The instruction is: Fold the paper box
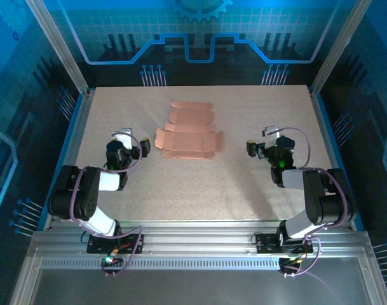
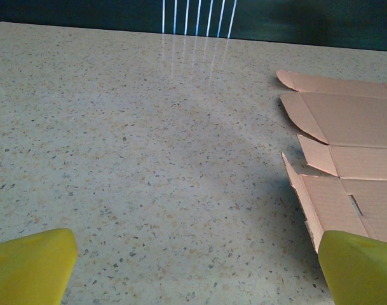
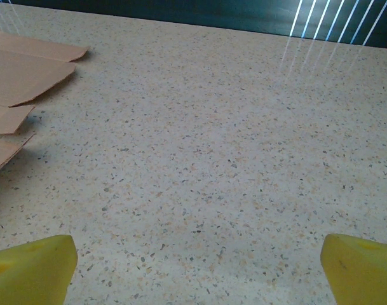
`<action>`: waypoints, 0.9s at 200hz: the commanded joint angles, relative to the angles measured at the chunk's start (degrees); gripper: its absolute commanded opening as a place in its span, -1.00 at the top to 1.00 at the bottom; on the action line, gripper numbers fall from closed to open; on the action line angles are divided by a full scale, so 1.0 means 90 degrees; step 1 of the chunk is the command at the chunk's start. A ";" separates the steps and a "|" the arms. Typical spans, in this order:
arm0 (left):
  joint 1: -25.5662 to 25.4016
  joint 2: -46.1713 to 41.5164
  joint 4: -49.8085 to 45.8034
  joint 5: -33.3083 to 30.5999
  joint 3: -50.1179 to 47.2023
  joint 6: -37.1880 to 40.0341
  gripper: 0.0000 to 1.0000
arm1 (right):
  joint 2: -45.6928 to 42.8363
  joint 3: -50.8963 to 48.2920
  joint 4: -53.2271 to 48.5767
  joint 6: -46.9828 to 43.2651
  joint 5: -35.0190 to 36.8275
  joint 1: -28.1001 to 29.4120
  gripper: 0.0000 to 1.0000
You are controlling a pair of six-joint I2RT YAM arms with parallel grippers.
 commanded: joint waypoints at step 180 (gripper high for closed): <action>-0.0204 -0.1787 -0.4842 -0.0575 0.1834 -0.1919 -0.98 | -0.0534 0.3884 -0.6728 0.2673 -0.0445 0.0399 -1.00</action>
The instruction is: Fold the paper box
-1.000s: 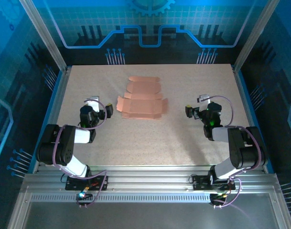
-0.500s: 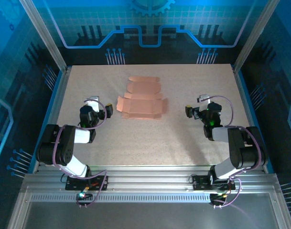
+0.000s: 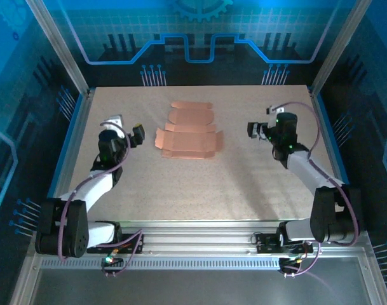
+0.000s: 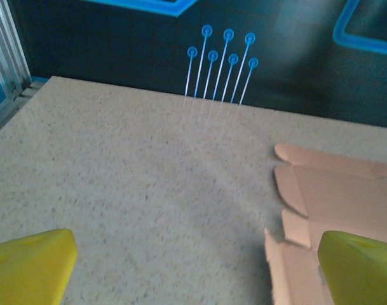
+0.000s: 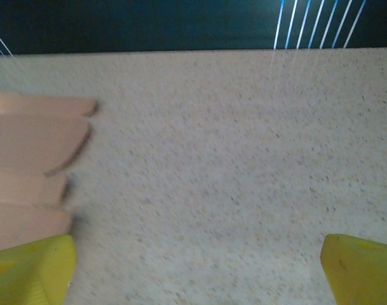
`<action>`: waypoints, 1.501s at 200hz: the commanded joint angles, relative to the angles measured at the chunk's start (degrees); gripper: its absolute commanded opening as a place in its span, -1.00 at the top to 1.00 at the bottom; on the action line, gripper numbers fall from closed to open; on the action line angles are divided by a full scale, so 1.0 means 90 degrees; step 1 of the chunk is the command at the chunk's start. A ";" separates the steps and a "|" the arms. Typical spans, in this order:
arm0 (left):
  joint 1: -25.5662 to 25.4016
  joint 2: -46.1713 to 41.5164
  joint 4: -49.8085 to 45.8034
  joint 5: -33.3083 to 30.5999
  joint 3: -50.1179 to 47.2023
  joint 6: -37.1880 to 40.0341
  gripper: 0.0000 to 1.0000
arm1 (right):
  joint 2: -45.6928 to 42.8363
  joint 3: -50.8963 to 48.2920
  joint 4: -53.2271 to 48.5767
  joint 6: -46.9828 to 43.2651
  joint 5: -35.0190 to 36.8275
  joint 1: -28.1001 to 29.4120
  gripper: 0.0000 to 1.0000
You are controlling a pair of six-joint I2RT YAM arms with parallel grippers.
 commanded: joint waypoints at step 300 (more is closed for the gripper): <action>-0.1372 0.3473 -0.3128 0.2662 0.2529 -0.2307 -0.43 | 0.4252 0.3863 -0.3900 0.2230 -0.2643 0.1222 0.59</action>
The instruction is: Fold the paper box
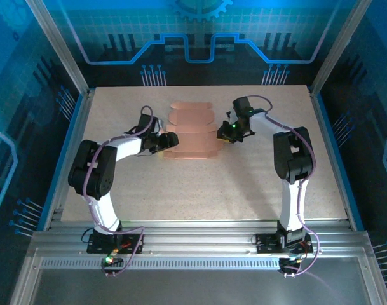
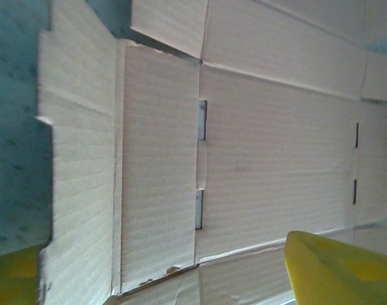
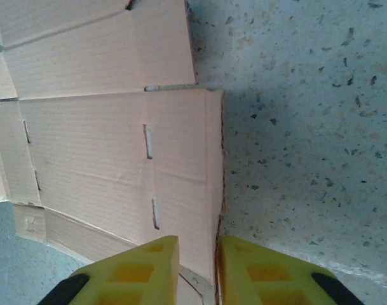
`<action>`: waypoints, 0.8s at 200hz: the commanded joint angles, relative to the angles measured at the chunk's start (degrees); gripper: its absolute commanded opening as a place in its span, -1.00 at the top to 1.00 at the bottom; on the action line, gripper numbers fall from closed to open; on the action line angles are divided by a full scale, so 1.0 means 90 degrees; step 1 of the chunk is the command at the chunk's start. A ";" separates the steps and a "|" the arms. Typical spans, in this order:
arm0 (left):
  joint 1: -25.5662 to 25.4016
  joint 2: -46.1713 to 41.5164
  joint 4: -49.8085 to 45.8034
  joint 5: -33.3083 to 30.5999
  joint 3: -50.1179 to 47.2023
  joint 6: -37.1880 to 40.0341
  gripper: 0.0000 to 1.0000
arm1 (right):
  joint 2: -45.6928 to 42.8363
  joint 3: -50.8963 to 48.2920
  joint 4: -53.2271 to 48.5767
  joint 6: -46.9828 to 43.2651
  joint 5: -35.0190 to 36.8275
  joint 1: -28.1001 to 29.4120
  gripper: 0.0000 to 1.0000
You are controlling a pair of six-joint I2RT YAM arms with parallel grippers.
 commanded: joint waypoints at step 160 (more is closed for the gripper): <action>-0.0531 -0.1437 -0.0891 -0.0456 -0.1073 -0.0216 -0.39 | -0.2245 -0.2542 -0.0877 -0.1183 -0.0026 -0.0401 1.00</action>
